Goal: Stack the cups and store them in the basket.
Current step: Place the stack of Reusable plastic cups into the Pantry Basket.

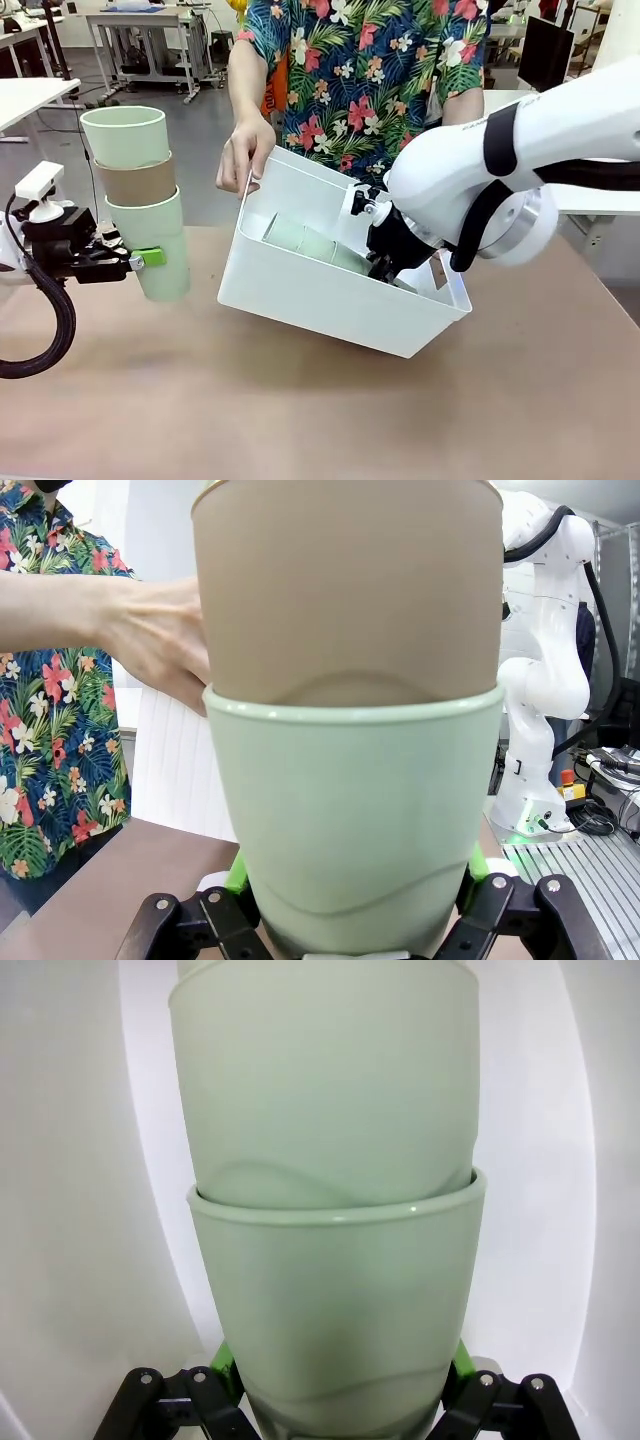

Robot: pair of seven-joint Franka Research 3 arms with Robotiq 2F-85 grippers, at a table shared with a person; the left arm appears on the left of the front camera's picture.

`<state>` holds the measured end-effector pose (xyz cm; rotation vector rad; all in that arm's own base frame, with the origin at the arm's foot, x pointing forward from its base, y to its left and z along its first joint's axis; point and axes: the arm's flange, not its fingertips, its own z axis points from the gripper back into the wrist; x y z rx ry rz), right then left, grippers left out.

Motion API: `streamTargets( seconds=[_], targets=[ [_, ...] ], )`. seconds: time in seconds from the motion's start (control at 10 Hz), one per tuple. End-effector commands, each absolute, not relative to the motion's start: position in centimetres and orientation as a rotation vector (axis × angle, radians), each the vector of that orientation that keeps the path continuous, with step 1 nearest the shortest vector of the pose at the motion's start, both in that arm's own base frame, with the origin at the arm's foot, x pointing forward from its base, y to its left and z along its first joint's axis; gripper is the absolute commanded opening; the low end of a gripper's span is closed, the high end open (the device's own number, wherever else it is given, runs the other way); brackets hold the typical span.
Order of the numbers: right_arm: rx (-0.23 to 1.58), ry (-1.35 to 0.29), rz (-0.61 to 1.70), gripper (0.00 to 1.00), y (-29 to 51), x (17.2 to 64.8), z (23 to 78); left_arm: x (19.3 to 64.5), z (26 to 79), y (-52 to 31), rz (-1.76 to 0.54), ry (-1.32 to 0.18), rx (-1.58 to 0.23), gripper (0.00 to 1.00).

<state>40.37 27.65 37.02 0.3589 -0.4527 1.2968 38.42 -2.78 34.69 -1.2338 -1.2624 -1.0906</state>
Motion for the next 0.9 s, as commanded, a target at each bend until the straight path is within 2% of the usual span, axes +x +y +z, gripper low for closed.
streamTargets(
  seconds=[0.0, 0.3, 0.4, 0.8],
  targets=[
    [0.330, -0.475, 1.298, 0.86, 27.8, 40.2, 37.6, 38.3, 35.2, -2.7, -1.094, -1.280, -1.240, 0.86],
    [0.335, -0.480, 1.292, 0.86, 27.6, 40.4, 36.6, 38.3, 35.2, -2.7, -1.094, -1.280, -1.240, 0.86],
    [0.341, -0.499, 1.281, 1.00, 27.6, 40.5, 36.4, 38.3, 35.2, -2.7, -1.094, -1.280, -1.240, 0.86],
    [0.356, -0.522, 1.286, 1.00, 27.2, 40.6, 37.3, 38.3, 35.2, -2.7, -1.094, -1.280, -1.240, 0.86]
  ],
)
